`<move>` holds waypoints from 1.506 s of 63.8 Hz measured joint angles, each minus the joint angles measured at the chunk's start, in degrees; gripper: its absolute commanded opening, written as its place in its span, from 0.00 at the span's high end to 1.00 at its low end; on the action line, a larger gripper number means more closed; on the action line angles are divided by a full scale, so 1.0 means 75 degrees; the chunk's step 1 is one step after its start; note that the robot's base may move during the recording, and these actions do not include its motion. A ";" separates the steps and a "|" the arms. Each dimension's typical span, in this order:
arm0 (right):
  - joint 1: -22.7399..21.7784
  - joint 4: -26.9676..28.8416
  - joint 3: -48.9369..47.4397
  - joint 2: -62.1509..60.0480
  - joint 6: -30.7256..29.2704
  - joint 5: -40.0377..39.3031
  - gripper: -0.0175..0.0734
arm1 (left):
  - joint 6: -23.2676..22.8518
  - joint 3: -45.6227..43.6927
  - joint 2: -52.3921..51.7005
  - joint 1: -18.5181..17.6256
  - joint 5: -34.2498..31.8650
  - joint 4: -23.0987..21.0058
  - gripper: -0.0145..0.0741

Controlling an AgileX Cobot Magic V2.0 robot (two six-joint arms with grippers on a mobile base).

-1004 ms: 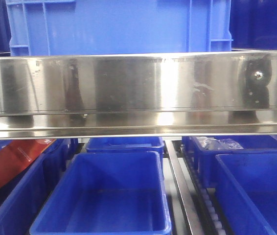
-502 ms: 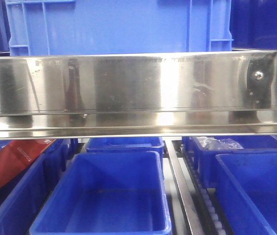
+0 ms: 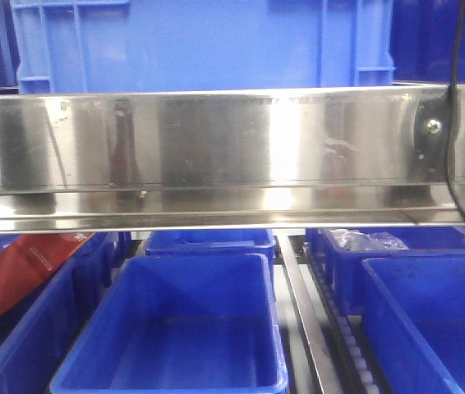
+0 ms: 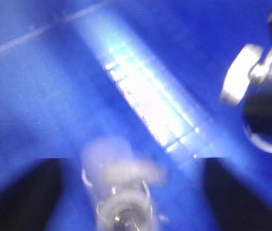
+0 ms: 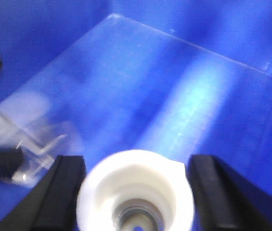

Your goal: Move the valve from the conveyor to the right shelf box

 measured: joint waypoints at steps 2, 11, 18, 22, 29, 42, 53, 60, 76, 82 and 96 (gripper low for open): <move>0.0000 0.0000 -0.0077 -0.0001 0.0000 0.0041 0.21 | 0.0000 0.0000 0.0000 0.0000 0.0018 0.0000 0.16; 0.0000 0.0000 -0.0418 -0.0116 0.0000 0.0284 0.30 | 0.0000 -0.0051 -0.0180 0.0000 0.0156 0.0000 0.22; 0.0000 0.0014 -0.0530 -0.0420 0.0000 0.0359 0.46 | 0.0000 -0.0255 -0.0536 0.0000 0.0317 0.0031 0.30; 0.0000 0.0014 -0.0550 -0.0617 0.0000 0.0405 0.58 | 0.0000 -0.0364 -0.0826 0.0000 0.0387 0.0031 0.42; 0.0000 0.0014 -0.0550 -0.1069 0.0000 0.0512 0.81 | 0.0000 -0.0421 -0.1404 0.0027 0.0404 0.0151 0.66; -0.0298 -0.0036 -0.0503 -0.1974 0.0287 0.0638 0.97 | -0.0030 -0.0446 -0.2246 0.0366 0.0821 0.0212 0.96; -0.0749 -0.0203 0.0638 -0.3158 0.0437 0.0179 0.98 | -0.0203 0.0114 -0.2994 0.0915 0.1030 0.0238 0.96; -0.0807 -0.0380 0.1970 -0.4154 0.0437 -0.0545 0.98 | -0.0338 0.1197 -0.3758 0.1212 0.0707 0.0238 0.96; -0.0807 -0.0478 0.5493 -0.6578 0.0398 -0.2406 0.98 | -0.0407 0.4623 -0.6373 0.1348 -0.1419 0.0303 0.96; -0.0807 -0.0492 0.6628 -0.7367 0.0235 -0.2883 0.98 | -0.0407 0.5869 -0.7280 0.1348 -0.2122 0.0303 0.96; -0.0807 -0.0492 0.8875 -0.8948 0.0170 -0.3435 0.98 | -0.0413 0.8552 -0.9528 0.1348 -0.3693 0.0303 0.96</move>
